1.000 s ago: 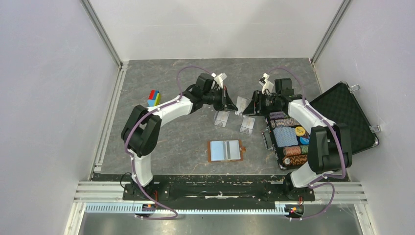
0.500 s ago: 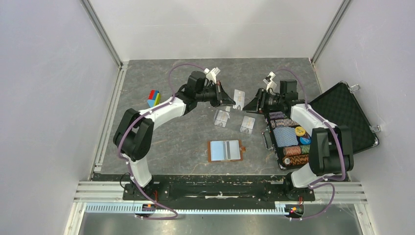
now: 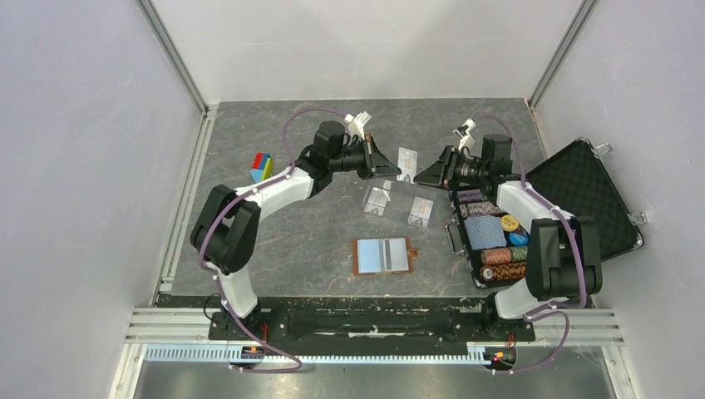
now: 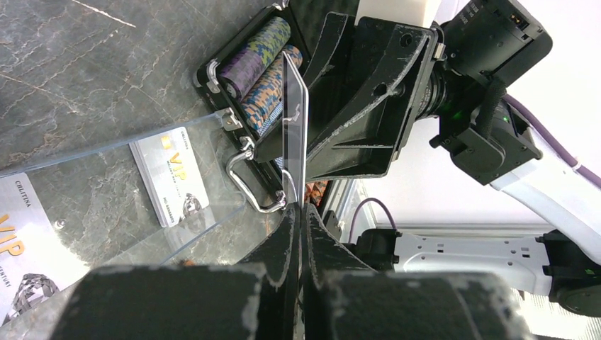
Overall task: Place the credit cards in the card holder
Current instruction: Place the credit card in the storage box.
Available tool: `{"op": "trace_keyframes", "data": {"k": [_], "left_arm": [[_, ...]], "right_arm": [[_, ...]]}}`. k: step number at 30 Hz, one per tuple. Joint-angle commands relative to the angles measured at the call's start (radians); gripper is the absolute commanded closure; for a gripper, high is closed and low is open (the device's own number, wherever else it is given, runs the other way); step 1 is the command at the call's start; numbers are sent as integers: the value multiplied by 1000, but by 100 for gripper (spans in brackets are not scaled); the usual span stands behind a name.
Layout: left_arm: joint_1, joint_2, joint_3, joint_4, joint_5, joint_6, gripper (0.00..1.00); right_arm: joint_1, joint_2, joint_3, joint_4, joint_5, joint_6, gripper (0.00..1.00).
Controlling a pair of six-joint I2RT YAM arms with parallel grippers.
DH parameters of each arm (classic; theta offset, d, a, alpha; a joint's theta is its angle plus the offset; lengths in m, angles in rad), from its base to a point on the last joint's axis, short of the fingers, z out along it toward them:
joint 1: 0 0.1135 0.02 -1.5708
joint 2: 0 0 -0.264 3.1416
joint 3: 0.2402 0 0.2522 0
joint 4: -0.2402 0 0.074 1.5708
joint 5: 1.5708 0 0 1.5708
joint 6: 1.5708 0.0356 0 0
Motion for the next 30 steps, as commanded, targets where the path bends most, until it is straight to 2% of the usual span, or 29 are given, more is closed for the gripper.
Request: {"op": "trace_keyframes", "data": {"k": [1, 16, 20, 23, 30], "left_arm": [[-6, -66, -7, 95, 65, -55, 98], [-6, -115, -51, 106, 59, -57, 98], [-6, -122, -57, 110, 58, -60, 98], [-6, -125, -57, 110, 58, -60, 98], [-6, -126, -61, 119, 61, -66, 98]], "right_arm": [[-5, -38, -8, 101, -47, 33, 60], [-25, -61, -5, 123, -70, 30, 61], [-27, -64, -8, 153, -85, 48, 66], [-27, -65, -11, 177, -93, 65, 74], [-26, -68, -45, 274, -121, 136, 76]]}}
